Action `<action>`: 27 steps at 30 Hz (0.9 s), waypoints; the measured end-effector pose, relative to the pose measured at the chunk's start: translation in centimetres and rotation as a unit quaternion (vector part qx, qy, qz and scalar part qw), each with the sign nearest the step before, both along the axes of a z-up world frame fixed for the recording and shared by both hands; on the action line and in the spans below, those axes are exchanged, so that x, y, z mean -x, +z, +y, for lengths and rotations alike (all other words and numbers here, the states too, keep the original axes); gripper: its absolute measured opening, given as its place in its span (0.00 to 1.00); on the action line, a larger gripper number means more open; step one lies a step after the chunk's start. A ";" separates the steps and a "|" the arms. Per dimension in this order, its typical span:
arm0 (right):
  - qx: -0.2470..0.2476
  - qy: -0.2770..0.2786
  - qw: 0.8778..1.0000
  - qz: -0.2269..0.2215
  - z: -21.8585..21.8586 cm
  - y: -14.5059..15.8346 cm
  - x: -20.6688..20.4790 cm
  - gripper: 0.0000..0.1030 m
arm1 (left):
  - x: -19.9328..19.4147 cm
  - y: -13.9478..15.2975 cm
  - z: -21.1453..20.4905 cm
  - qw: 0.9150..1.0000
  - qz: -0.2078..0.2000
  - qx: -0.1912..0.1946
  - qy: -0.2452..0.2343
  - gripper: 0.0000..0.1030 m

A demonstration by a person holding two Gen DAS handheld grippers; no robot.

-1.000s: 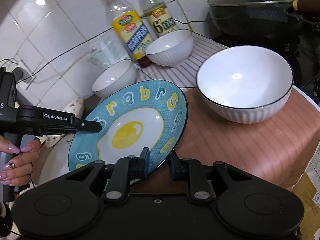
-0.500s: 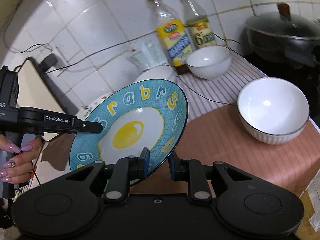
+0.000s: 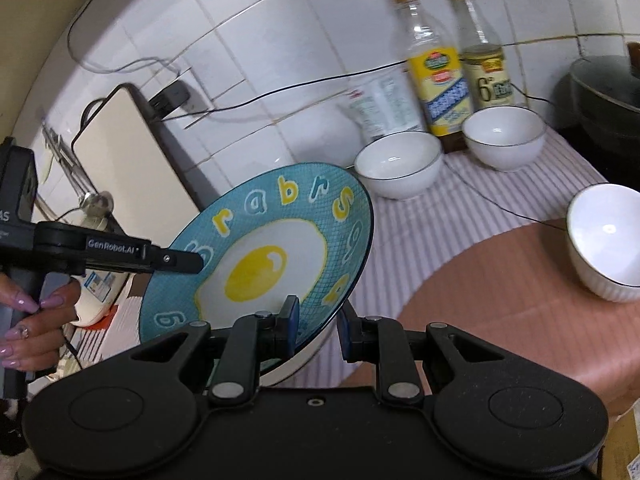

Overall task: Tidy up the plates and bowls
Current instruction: 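Lift the blue plate with the right tool and stack it onto the white plate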

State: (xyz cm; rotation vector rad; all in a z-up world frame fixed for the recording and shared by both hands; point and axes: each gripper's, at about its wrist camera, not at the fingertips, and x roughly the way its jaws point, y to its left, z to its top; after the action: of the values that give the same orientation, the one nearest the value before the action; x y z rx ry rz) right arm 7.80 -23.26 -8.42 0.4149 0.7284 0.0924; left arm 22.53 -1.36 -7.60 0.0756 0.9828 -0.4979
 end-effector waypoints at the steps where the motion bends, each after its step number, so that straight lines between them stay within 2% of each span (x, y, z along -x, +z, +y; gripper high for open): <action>1: -0.001 0.007 1.000 0.003 0.5 -0.1 -0.2 0.24 | 0.0 -0.2 0.7 1.000 0.002 0.001 0.007 0.20; 12: 0.008 0.054 0.998 0.044 3.7 -2.6 -2.6 0.24 | -0.4 -4.1 5.7 0.997 0.042 0.013 0.068 0.20; 20: 0.020 0.056 0.994 0.088 4.0 -4.4 -4.7 0.24 | -1.4 -7.5 6.1 0.993 0.079 0.017 0.084 0.21; 27: 0.032 0.059 0.991 0.113 4.2 -4.9 -6.1 0.24 | -2.1 -8.7 6.4 0.990 0.102 0.018 0.092 0.21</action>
State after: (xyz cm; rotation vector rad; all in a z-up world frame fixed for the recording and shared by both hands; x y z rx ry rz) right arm 13.86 -19.04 -13.29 0.3239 0.9779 0.1349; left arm 24.62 5.07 -16.25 -0.0995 1.1684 -0.3572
